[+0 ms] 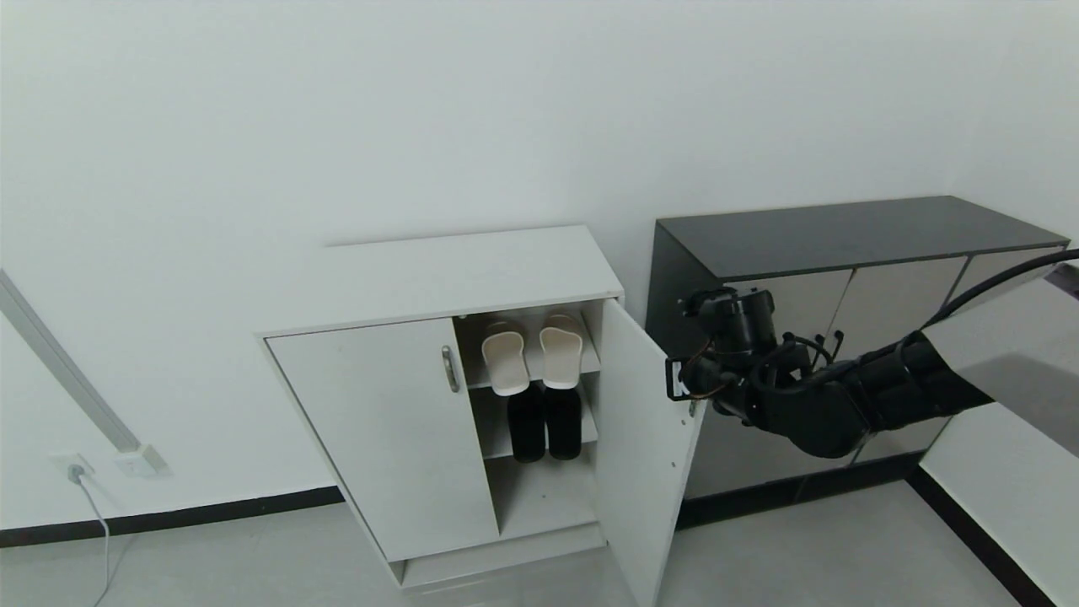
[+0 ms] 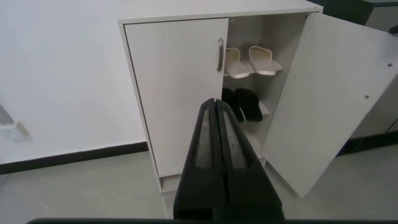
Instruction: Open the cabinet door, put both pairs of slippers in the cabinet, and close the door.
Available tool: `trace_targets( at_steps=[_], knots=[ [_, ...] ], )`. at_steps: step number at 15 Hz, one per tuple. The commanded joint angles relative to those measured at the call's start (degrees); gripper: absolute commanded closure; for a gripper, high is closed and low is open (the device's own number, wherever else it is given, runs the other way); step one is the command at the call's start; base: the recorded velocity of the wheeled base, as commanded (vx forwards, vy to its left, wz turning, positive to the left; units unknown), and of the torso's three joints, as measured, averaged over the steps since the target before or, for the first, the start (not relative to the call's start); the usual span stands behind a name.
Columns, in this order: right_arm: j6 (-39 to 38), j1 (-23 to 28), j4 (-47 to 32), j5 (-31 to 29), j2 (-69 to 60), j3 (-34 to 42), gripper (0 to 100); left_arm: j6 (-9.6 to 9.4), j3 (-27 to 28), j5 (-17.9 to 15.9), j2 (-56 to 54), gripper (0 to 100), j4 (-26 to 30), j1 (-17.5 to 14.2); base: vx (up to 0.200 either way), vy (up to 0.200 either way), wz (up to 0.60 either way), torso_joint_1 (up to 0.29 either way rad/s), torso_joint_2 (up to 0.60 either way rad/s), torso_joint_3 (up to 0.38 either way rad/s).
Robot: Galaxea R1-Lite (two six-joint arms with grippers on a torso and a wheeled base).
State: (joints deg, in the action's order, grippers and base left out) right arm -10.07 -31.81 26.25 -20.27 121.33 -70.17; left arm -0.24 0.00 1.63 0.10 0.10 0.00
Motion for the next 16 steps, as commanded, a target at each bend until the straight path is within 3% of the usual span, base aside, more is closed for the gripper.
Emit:
trace_targets(
  at_steps=[1, 7, 13, 16],
  knots=[
    [0.0, -3.4, 0.9, -0.2, -2.9, 2.3, 100, 0.07, 0.0, 0.0, 0.1, 100, 0.0, 0.0, 0.000, 0.000, 0.00, 0.000, 0.00, 0.000],
    [2.3, -9.1, 5.7, 0.3, -7.3, 7.9, 100, 0.07, 0.0, 0.0, 0.1, 100, 0.0, 0.0, 0.000, 0.000, 0.00, 0.000, 0.00, 0.000],
    [2.4, -10.7, 6.0, 0.1, -7.9, 8.3, 100, 0.07, 0.0, 0.0, 0.1, 100, 0.0, 0.0, 0.000, 0.000, 0.00, 0.000, 0.00, 0.000],
    [2.2, -10.8, 6.3, 0.2, -7.9, 8.7, 100, 0.07, 0.1, 0.0, 0.1, 100, 0.0, 0.0, 0.000, 0.000, 0.60, -0.004, 0.00, 0.005]
  ],
)
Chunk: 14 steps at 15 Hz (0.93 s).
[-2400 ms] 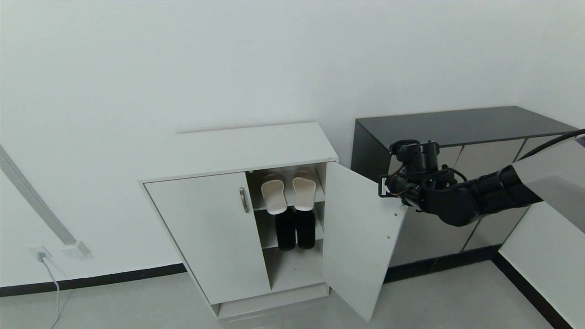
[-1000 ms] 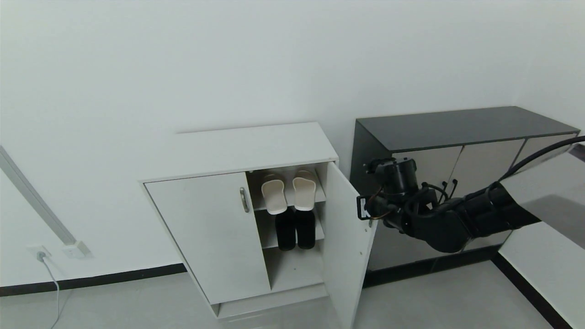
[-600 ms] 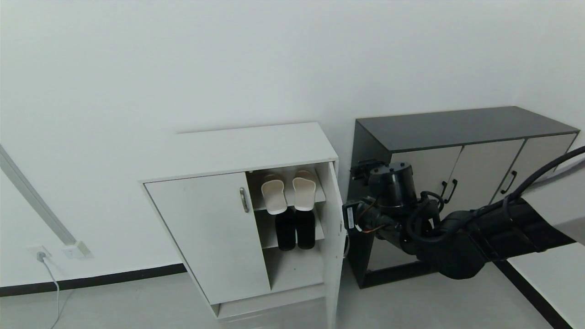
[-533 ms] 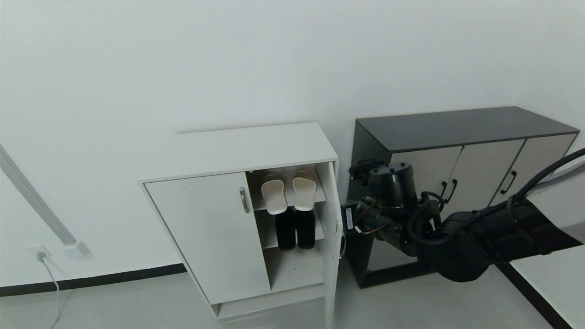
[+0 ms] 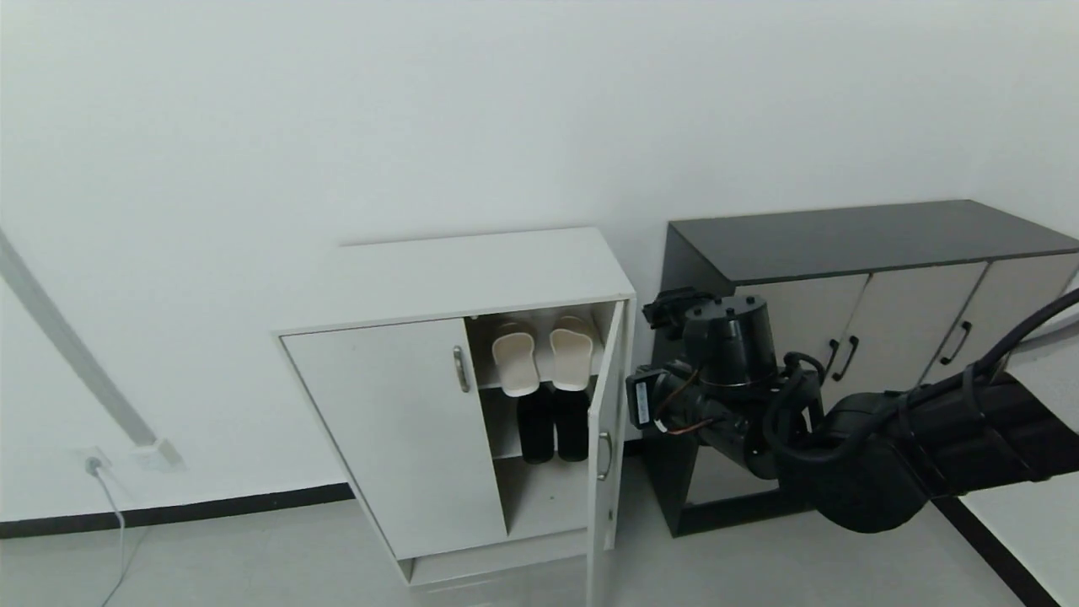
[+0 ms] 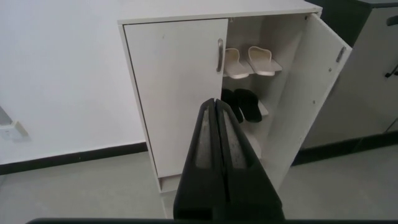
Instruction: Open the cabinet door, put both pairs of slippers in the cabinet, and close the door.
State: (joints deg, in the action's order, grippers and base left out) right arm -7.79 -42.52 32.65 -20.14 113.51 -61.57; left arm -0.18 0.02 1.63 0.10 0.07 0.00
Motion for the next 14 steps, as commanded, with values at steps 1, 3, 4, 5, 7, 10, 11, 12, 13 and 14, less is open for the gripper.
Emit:
trace_targets(
  at_steps=[1, 3, 4, 5, 7, 10, 11, 12, 13, 14],
  knots=[
    [0.0, -0.1, 0.0, 0.2, 0.0, 0.2, 100, 0.01, 0.1, 0.0, 0.1, 100, 0.0, 0.0, 0.000, 0.000, 0.60, 0.002, -0.01, -0.002],
    [0.2, -0.1, 0.0, 0.2, 0.0, 0.7, 100, 0.01, 0.0, 0.0, 0.1, 100, 0.0, 0.0, 0.000, 0.000, 0.00, 0.000, 0.00, 0.000],
    [0.7, 0.0, 0.5, 0.0, 0.0, 0.8, 100, 0.01, 0.1, 0.0, 0.1, 100, 0.0, 0.0, 0.000, 0.000, 0.00, 0.000, 0.00, 0.000],
    [1.2, 0.1, 1.0, -0.2, 0.0, 1.1, 100, 0.01, 0.1, 0.0, 0.1, 100, 0.0, 0.0, 0.000, 0.000, 0.00, 0.000, 0.00, 0.000],
    [3.0, 0.6, 2.2, -0.6, -0.4, 1.8, 100, 0.09, 0.1, 0.0, 0.1, 100, 0.0, 0.0, 0.000, 0.000, 0.00, 0.000, 0.00, 0.000],
    [5.2, 2.5, 2.0, -3.2, -1.4, 3.3, 100, 0.09, 0.1, 0.0, 0.1, 100, 0.0, 0.0, 0.000, 0.000, 0.00, 0.000, 0.00, 0.000],
    [5.4, 3.1, 2.0, -3.2, -1.7, 4.3, 100, 0.09, 0.1, 0.0, 0.1, 100, 0.0, 0.0, 0.000, 0.000, 0.00, 0.000, 0.00, 0.000],
    [5.4, 3.4, 2.0, -3.2, -1.9, 4.8, 100, 0.09, 0.0, 0.0, 0.1, 100, 0.0, 0.0, 0.000, 0.000, 0.00, 0.000, 0.00, 0.000],
    [5.5, 3.9, 2.0, -3.2, -2.2, 6.1, 100, 0.09, 0.1, 0.0, 0.1, 100, 0.0, 0.0, 0.000, 0.000, 0.00, 0.000, 0.00, 0.000],
    [5.5, 4.2, 1.9, -3.2, -2.2, 7.2, 100, 0.09, 0.1, 0.0, 0.1, 100, 0.0, 0.0, 0.000, 0.000, 0.00, 0.000, 0.00, 0.000]
  ],
)
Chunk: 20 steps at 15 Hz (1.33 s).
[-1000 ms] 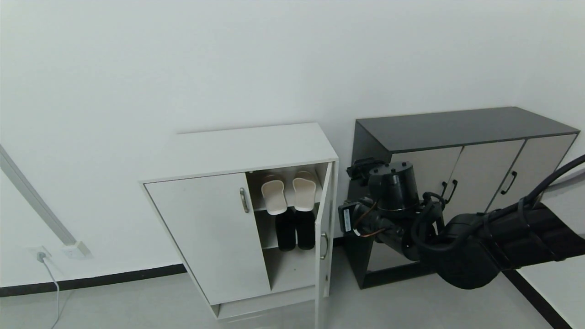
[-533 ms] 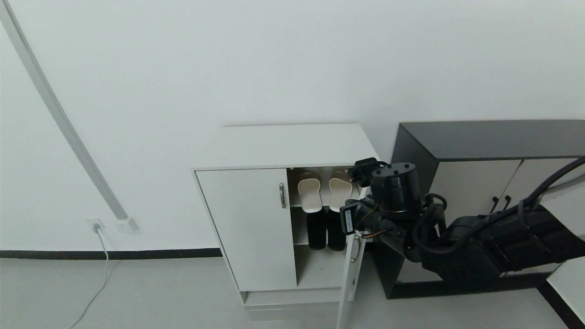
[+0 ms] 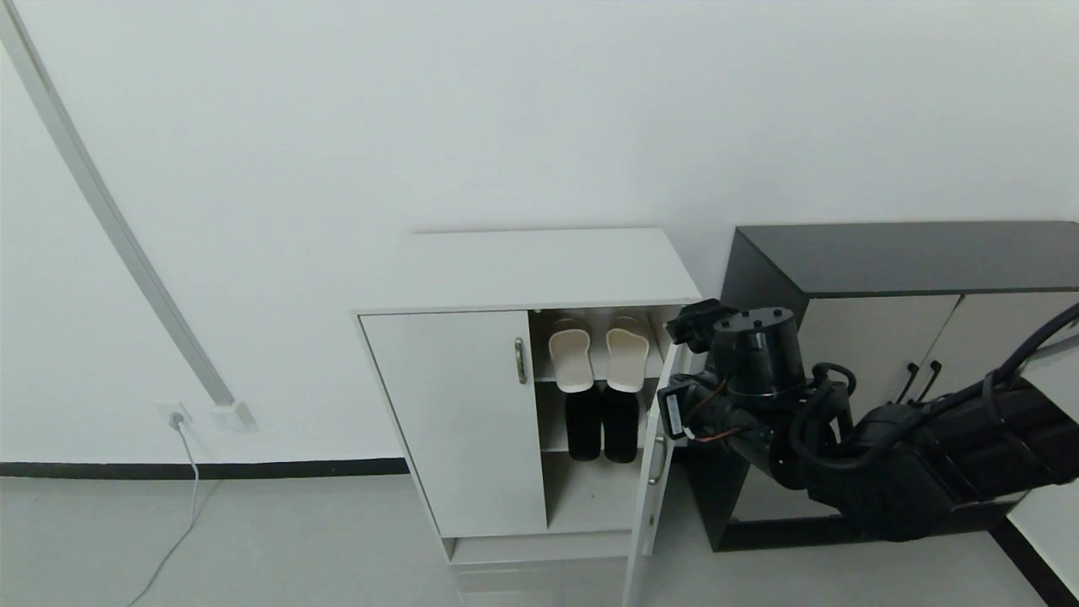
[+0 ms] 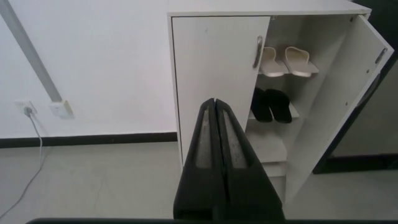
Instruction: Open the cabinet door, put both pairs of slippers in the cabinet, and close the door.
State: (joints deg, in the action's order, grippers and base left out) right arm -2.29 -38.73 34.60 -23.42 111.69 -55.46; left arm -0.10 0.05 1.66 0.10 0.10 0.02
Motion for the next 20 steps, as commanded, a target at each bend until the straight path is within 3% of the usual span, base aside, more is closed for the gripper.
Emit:
trace_targets(
  at_steps=[1, 7, 13, 17, 20],
  knots=[
    [0.0, 0.6, 0.0, 0.1, -0.2, 2.2, 100, 0.01, 0.0, 0.0, 0.1, 100, 0.0, 0.0, 0.000, 0.000, 0.00, 0.000, 0.00, 0.000],
    [-0.4, 0.8, 0.4, 1.8, 3.6, 2.7, 100, 0.01, 0.0, 0.0, 0.1, 100, 0.0, 0.0, 0.000, 0.000, 0.00, 0.000, 0.00, 0.000],
    [-1.8, 0.8, 1.3, 5.0, 10.2, -4.9, 100, 0.01, 0.0, 0.0, 0.1, 100, 0.0, 0.0, 0.000, 0.000, 0.00, 0.000, 0.00, 0.000],
    [-7.1, 0.9, 7.6, 9.3, 11.7, -6.1, 100, 0.01, 0.0, 0.0, 0.1, 100, 0.0, 0.0, 0.000, 0.000, 0.00, 0.000, 0.00, 0.000],
    [-6.8, 0.8, 15.8, 13.0, 10.8, -0.3, 100, 0.01, 0.0, 0.0, 0.1, 100, 0.0, 0.0, 0.000, 0.000, 0.00, 0.000, 0.00, 0.000]
  ],
)
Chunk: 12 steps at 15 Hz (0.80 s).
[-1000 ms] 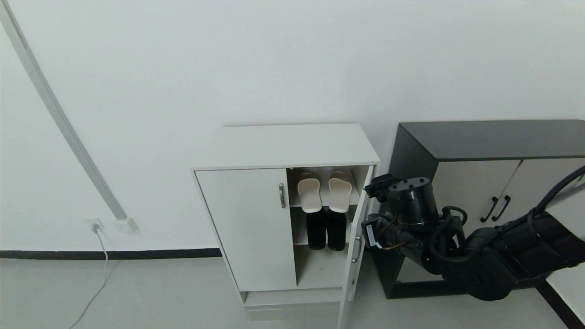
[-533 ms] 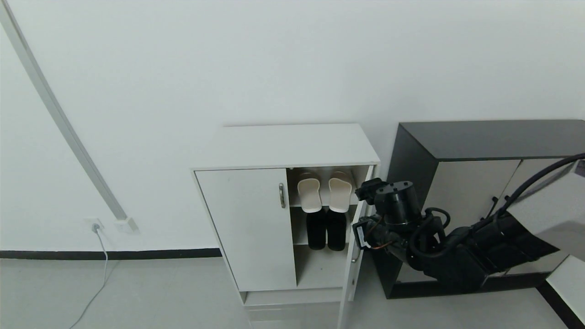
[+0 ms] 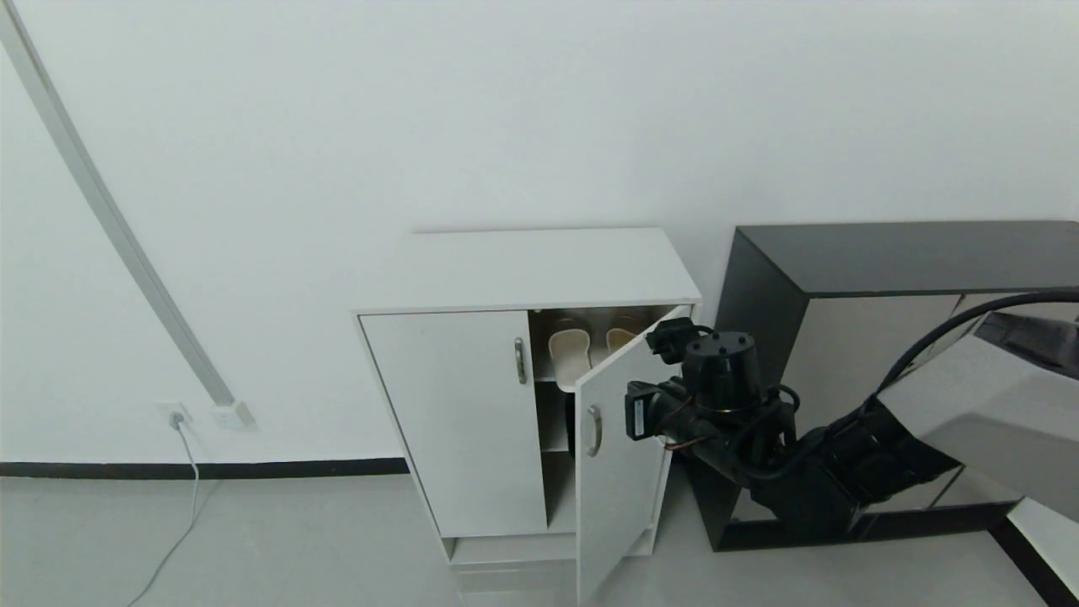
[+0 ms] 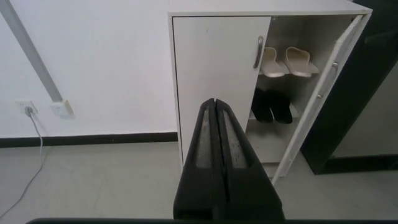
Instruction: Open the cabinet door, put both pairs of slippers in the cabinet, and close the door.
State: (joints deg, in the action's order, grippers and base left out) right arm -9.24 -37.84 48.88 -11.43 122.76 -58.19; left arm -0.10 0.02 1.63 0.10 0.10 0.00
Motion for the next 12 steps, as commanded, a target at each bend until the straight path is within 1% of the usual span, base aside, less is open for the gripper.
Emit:
trace_targets(
  at_steps=[1, 3, 4, 5, 8, 12],
  knots=[
    [0.4, -0.1, 4.2, 2.9, -0.4, 4.7, 100, 0.01, 0.0, 0.0, 0.1, 100, 0.0, 0.0, 0.000, 0.000, 0.00, 0.000, 0.00, 0.000],
    [0.4, 0.0, 9.7, 6.9, -0.9, 10.2, 100, 0.01, 0.1, 0.0, 0.1, 100, 0.0, 0.0, 0.000, 0.000, 0.00, 0.000, 0.00, 0.000],
    [0.5, -0.1, 11.2, 7.7, -1.0, 11.6, 100, 0.01, 0.0, 0.0, 0.1, 100, 0.0, 0.0, 0.000, 0.000, 0.00, 0.000, 0.00, 0.000],
    [1.0, -0.5, 14.7, 8.4, -1.2, 15.1, 100, -0.17, 0.0, 0.0, 0.1, 100, 0.0, 0.0, 0.000, 0.000, 0.00, 0.000, 0.00, 0.000],
    [1.7, -2.3, 19.2, 8.4, -2.9, 21.5, 100, -0.17, 0.0, 0.0, 0.1, 100, 0.0, 0.0, 0.200, 0.000, 0.00, -0.002, 0.00, 0.004],
    [1.6, -3.7, 22.6, 8.4, -3.2, 26.1, 100, -0.17, 0.0, 0.0, 0.1, 100, 0.0, 0.0, 0.200, 0.000, 0.00, 0.006, 0.00, 0.004]
  ],
)
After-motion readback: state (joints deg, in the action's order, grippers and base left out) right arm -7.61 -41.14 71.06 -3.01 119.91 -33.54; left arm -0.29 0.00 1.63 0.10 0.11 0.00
